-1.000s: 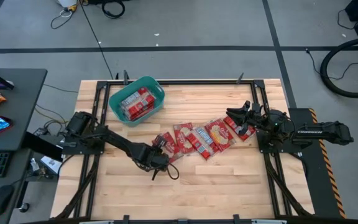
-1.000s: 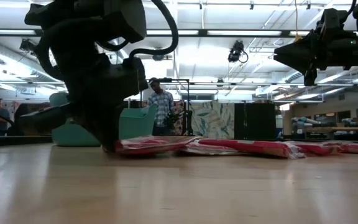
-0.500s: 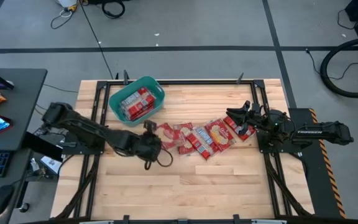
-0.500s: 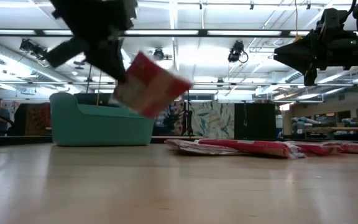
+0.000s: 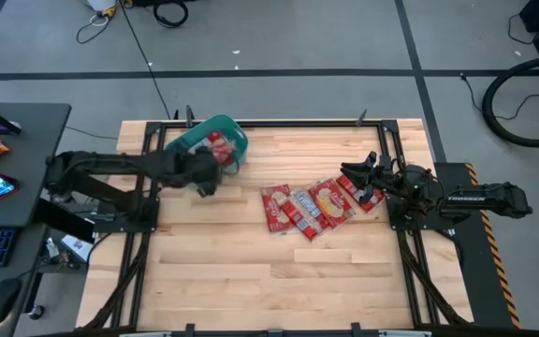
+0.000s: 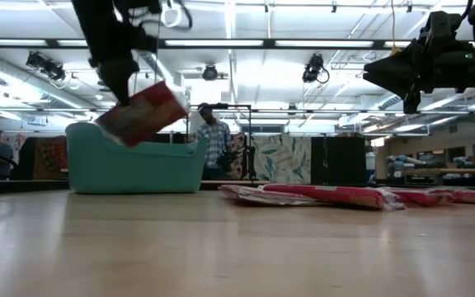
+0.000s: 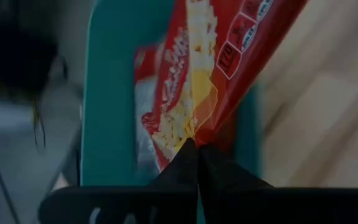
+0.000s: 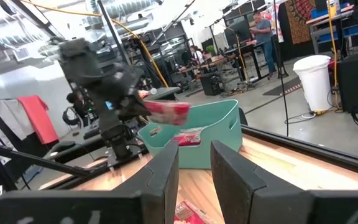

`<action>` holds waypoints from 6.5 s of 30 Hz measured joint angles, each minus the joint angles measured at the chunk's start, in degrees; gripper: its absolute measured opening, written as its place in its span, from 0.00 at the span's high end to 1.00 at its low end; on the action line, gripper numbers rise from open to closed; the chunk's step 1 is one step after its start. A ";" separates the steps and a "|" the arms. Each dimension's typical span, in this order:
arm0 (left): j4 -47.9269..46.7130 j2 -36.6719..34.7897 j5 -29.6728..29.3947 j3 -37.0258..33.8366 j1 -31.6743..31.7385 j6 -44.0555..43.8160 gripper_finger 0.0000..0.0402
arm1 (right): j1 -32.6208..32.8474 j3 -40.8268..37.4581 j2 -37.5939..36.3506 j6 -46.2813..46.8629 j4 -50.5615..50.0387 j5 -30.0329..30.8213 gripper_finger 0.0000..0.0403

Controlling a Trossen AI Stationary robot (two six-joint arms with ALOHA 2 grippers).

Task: Sort popcorn bags into baskets
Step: Put the popcorn bag into the green bin

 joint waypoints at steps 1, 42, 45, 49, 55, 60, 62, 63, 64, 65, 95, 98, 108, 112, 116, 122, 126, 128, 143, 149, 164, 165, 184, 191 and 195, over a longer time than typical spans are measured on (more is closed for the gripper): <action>-0.80 0.48 0.79 0.02 1.91 -1.07 1.00 | 0.00 0.00 0.00 -0.01 0.01 0.00 0.76; 18.79 15.38 28.67 5.90 2.52 13.53 0.68 | 0.00 -0.01 0.00 -0.01 0.01 0.04 0.76; 22.69 18.49 28.62 5.90 -0.37 16.30 0.68 | 0.00 -0.01 0.00 0.00 0.01 0.04 0.76; 28.59 23.30 26.80 5.88 -3.97 22.56 0.68 | -0.02 0.01 0.00 0.00 0.00 0.04 0.76; 37.37 28.95 14.11 5.86 -10.32 42.75 0.62 | 0.01 0.02 0.00 0.00 -0.01 0.04 0.76; 39.62 33.16 4.55 5.86 -14.12 59.90 0.52 | 0.00 0.00 0.00 0.00 -0.01 0.07 0.76; 41.99 34.83 2.00 5.86 -14.74 63.99 0.49 | -0.02 0.00 0.00 0.00 0.01 0.07 0.76; 42.92 35.67 1.43 5.86 -14.87 65.74 0.48 | -0.01 -0.01 0.00 0.01 -0.01 0.07 0.76; 44.31 36.49 1.32 5.86 -14.89 67.02 0.48 | -0.02 -0.01 0.00 -0.01 0.01 0.07 0.76; 45.53 37.22 1.34 5.86 -14.89 68.16 0.47 | 0.01 0.01 0.00 0.01 0.01 0.07 0.76; 47.77 38.22 -3.14 6.03 -19.61 62.62 0.96 | 0.01 -0.01 0.00 0.01 -0.01 0.07 0.76; 43.74 34.70 -4.63 6.08 -20.87 56.95 0.96 | 0.01 0.00 0.00 -0.01 0.01 0.06 0.76; 25.40 19.63 -8.28 6.13 -22.39 33.59 0.96 | -0.01 0.00 0.00 0.01 -0.04 0.11 0.76; 17.05 15.14 -13.03 6.16 -23.15 24.77 0.96 | -0.01 0.01 0.00 0.00 0.01 0.10 0.76; 7.63 11.74 -13.75 6.16 -21.95 12.76 0.96 | -0.02 0.00 0.00 0.00 -0.07 0.10 0.76; -6.30 10.34 -11.32 6.16 -16.31 -3.96 0.96 | -0.02 0.01 0.00 -0.01 0.03 0.02 0.76; -10.43 10.38 -8.47 6.12 -11.95 -8.14 0.96 | -0.01 0.00 0.00 0.00 0.01 0.02 0.76; -10.54 10.38 -9.03 5.86 -9.81 -7.99 0.96 | 0.00 -0.01 0.00 0.01 0.03 0.03 0.76; -5.07 10.43 -4.29 5.79 10.84 2.85 0.96 | 0.01 -0.01 0.00 -0.01 0.01 0.04 0.76; -3.40 12.04 1.14 5.77 16.64 5.67 0.96 | 0.00 0.00 0.00 -0.01 0.00 0.05 0.76; 4.59 16.42 6.40 8.64 15.97 10.70 0.55 | -0.02 0.00 0.00 0.00 0.01 0.04 0.76; 5.39 16.41 6.56 9.57 14.88 11.46 0.55 | 0.00 0.01 0.00 0.01 0.01 0.06 0.76; 28.52 25.19 29.07 11.58 -5.48 21.42 0.64 | 0.01 0.02 0.00 0.00 0.01 0.07 0.76; 45.33 31.99 18.43 11.60 -12.31 40.33 0.62 | 0.00 0.00 0.00 0.00 0.01 0.07 0.76; 53.31 35.92 16.67 11.58 -13.69 46.28 0.57 | 0.00 -0.01 0.00 0.00 0.00 0.07 0.76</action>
